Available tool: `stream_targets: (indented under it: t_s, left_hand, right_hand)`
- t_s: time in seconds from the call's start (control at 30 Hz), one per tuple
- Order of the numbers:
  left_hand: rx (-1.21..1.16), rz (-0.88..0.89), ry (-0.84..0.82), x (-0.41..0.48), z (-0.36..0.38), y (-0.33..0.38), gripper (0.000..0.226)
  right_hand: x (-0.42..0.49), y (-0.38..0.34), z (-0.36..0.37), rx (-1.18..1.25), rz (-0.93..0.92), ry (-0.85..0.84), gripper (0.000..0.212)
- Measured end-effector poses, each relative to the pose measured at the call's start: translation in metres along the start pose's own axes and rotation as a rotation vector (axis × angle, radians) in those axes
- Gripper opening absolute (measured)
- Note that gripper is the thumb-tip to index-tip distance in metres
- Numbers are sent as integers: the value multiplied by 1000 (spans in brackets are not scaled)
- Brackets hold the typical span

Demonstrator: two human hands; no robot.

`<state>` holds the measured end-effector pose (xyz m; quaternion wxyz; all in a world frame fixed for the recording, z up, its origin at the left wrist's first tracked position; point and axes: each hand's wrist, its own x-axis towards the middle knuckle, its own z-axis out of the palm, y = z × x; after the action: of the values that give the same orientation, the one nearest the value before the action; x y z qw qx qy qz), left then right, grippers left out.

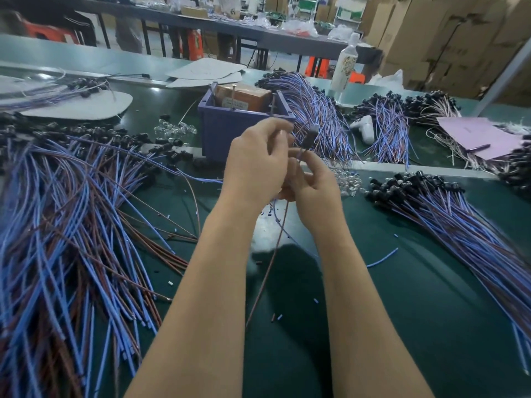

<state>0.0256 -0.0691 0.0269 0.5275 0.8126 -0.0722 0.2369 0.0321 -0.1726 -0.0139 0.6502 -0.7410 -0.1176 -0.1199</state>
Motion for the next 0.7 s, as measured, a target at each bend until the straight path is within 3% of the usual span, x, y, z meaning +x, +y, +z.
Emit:
stream_targets:
  t_s: [0.1,0.2,0.3,0.43,0.53,0.6,0.7]
  left_hand:
    - [306,-148,-269,-1,3,-13,23]
    - [418,-257,-444,-5,-1,-28,20]
    - [508,-306,-577,-9,-1,-38,29]
    - [299,-182,-278,-9,11,-38,31]
    - [90,-6,-95,-9,20,-31,28]
    - [-30,5,-205,-12,27,-26,28]
    - [-199,-215,-519,-17,33,-27,40]
  right_hand:
    - [2,4,-7,-100,2,71,19]
    - [6,5,-18,-168,9,167,24]
    - [6,-2,-28,245,43,303,23]
    - [8,-8,-42,874,160,554,27]
    - [9,-5,-44,1027,189,583,29]
    - [10,-4,-39,1007,191,535,30]
    - [12,-2,-40,1055,167,574,27]
